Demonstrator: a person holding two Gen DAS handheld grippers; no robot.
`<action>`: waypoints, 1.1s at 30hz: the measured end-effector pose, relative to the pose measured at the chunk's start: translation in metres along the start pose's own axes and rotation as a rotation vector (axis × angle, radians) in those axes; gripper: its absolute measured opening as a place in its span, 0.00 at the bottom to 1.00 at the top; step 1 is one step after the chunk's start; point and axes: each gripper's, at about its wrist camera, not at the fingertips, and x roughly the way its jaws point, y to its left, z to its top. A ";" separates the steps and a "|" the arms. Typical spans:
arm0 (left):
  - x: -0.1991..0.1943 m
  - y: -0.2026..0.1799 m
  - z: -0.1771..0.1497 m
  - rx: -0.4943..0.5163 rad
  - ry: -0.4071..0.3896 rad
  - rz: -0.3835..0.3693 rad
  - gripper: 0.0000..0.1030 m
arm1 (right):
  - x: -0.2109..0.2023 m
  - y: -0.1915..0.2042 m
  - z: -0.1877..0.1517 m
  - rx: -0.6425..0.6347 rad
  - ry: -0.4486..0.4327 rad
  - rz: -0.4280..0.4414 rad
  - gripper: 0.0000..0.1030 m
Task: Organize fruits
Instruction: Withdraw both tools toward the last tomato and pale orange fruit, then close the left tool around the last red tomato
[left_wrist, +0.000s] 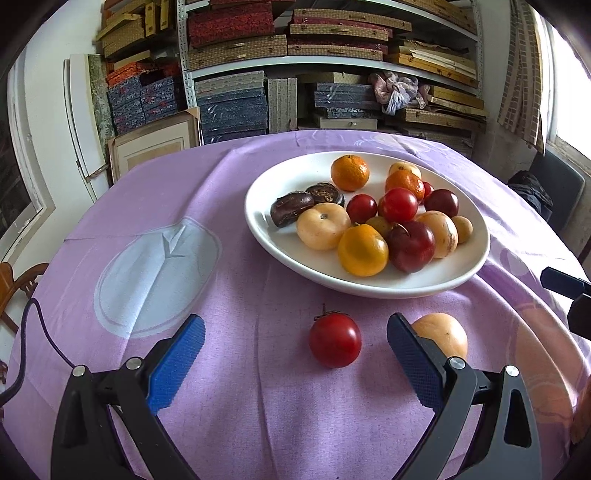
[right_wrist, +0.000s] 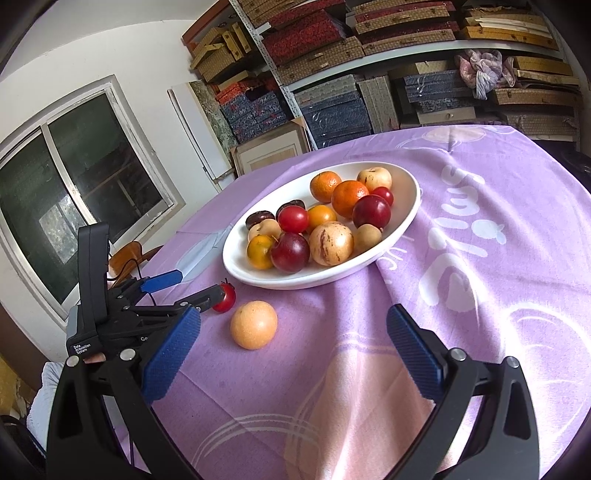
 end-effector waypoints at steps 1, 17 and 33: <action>0.001 -0.001 0.000 0.005 0.002 -0.001 0.97 | 0.000 0.000 0.000 0.002 0.001 0.002 0.96; 0.004 0.004 0.000 -0.014 0.010 -0.096 0.76 | 0.002 0.000 0.000 0.002 0.011 0.005 0.96; 0.012 -0.002 -0.005 0.008 0.067 -0.198 0.45 | 0.001 0.001 0.000 0.003 0.020 0.011 0.96</action>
